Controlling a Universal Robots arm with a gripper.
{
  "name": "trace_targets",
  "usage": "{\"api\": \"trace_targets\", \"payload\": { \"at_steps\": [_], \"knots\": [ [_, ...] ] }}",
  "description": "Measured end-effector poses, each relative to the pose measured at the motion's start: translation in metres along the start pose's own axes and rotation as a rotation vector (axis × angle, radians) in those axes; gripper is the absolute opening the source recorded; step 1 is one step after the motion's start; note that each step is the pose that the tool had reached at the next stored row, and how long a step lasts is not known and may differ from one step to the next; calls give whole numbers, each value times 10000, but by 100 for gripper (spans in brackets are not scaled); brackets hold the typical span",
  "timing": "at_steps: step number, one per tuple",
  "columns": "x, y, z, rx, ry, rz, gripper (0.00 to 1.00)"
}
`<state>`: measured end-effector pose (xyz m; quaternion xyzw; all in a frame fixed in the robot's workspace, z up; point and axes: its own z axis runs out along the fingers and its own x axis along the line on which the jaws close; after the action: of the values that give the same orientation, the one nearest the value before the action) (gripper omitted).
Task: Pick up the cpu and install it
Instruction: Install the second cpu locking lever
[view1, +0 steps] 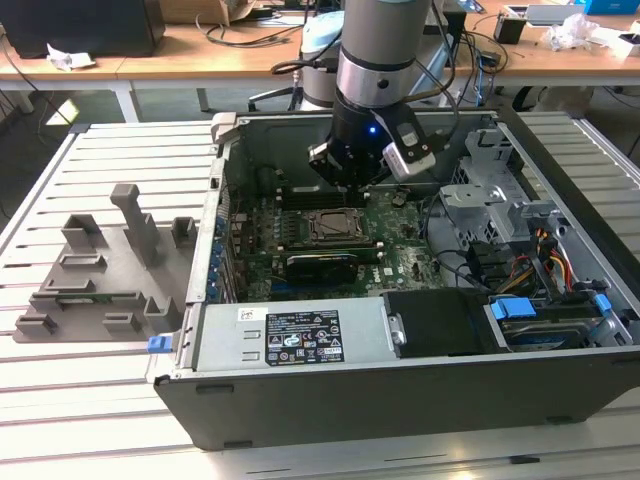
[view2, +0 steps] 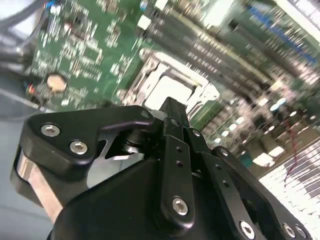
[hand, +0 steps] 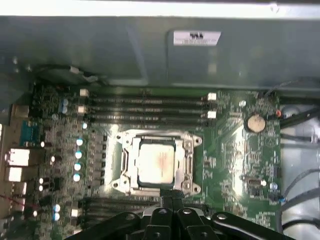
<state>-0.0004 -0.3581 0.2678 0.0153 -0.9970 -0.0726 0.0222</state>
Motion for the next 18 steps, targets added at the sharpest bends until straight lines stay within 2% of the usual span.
{"api": "trace_targets", "payload": {
  "at_steps": [2, 3, 4, 5, 9, 15, 16, 18],
  "knots": [
    [0, -2, 0, -393, -12, -19, 11],
    [0, -3, 0, -706, -19, -34, 11],
    [0, -3, 0, -845, -23, -40, 11],
    [0, -3, 0, -902, -25, -42, 11],
    [1, -23, -2, -902, -25, -43, 11],
    [27, -212, 31, -894, -25, -42, 11],
    [34, -242, 34, -813, -23, -36, 11],
    [40, -257, 31, -246, -6, -14, 11]
  ]
}}
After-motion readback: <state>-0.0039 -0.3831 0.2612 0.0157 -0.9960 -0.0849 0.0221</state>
